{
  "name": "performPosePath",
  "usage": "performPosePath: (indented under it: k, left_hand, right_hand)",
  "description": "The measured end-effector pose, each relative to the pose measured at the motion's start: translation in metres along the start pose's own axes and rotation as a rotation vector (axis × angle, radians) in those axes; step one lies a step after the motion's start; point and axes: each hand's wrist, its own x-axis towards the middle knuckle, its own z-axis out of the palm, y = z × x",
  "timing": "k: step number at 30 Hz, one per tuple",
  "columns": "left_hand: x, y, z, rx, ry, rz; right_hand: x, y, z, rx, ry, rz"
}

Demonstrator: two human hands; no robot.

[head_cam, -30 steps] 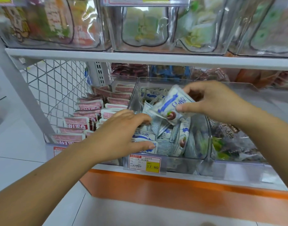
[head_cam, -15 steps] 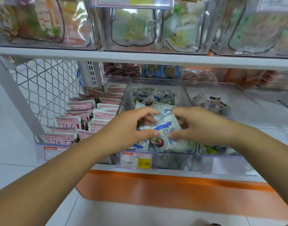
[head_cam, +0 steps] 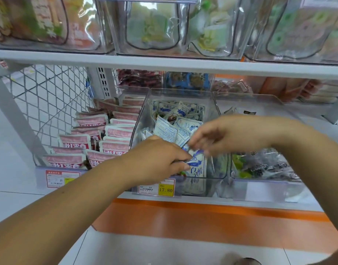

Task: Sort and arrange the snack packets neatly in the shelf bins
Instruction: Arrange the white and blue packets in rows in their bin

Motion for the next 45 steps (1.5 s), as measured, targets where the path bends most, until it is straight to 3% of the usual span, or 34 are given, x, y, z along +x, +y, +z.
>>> performPosePath:
  k: [3, 6, 8, 13, 16, 21, 25, 28, 30, 32, 38, 42, 43, 45]
  left_hand:
    - [0.003, 0.010, 0.005, 0.063, -0.083, 0.005]
    - [0.000, 0.017, 0.008, 0.087, -0.111, -0.013]
    - [-0.003, 0.018, 0.008, 0.066, -0.089, -0.016]
    - [-0.018, -0.004, -0.001, -0.127, 0.073, -0.070]
    - [-0.025, -0.021, 0.001, -0.038, 0.137, -0.079]
    - [-0.021, -0.010, 0.005, 0.091, 0.085, -0.090]
    - [-0.023, -0.013, 0.010, 0.098, 0.145, -0.070]
    - [-0.024, -0.013, 0.015, 0.127, 0.159, -0.040]
    - [-0.025, -0.015, 0.016, 0.125, 0.172, -0.041]
    - [-0.026, -0.015, 0.018, 0.130, 0.206, -0.046]
    - [-0.030, -0.015, 0.026, 0.148, 0.263, -0.041]
    - [-0.031, -0.016, 0.029, 0.143, 0.290, -0.038]
    - [-0.031, -0.016, 0.029, 0.139, 0.297, -0.034]
    - [-0.031, -0.017, 0.029, 0.127, 0.305, -0.021]
  right_hand:
    - [0.016, 0.009, -0.015, -0.070, 0.137, -0.027]
    - [0.045, 0.010, -0.001, -0.304, -0.074, 0.018]
    - [0.060, 0.013, 0.009, -0.445, -0.117, 0.025]
    - [0.067, 0.025, -0.004, -0.499, 0.140, -0.034]
    - [0.070, 0.026, -0.008, -0.527, 0.274, -0.007]
    - [0.083, 0.018, 0.000, -0.665, 0.344, -0.015]
    - [0.065, 0.023, -0.017, -0.498, 0.356, -0.040]
    - [0.044, 0.015, -0.019, -0.299, 0.178, -0.042]
    - [0.039, 0.009, -0.007, -0.369, -0.006, -0.020]
    - [0.043, 0.006, 0.001, -0.507, -0.084, 0.040]
    - [0.067, 0.020, -0.018, -0.545, 0.236, 0.164]
    - [0.057, 0.007, 0.002, -0.642, 0.556, -0.043]
    - [0.051, -0.004, 0.005, -0.541, 0.571, -0.112]
    - [0.045, -0.021, 0.007, -0.260, 0.312, -0.096]
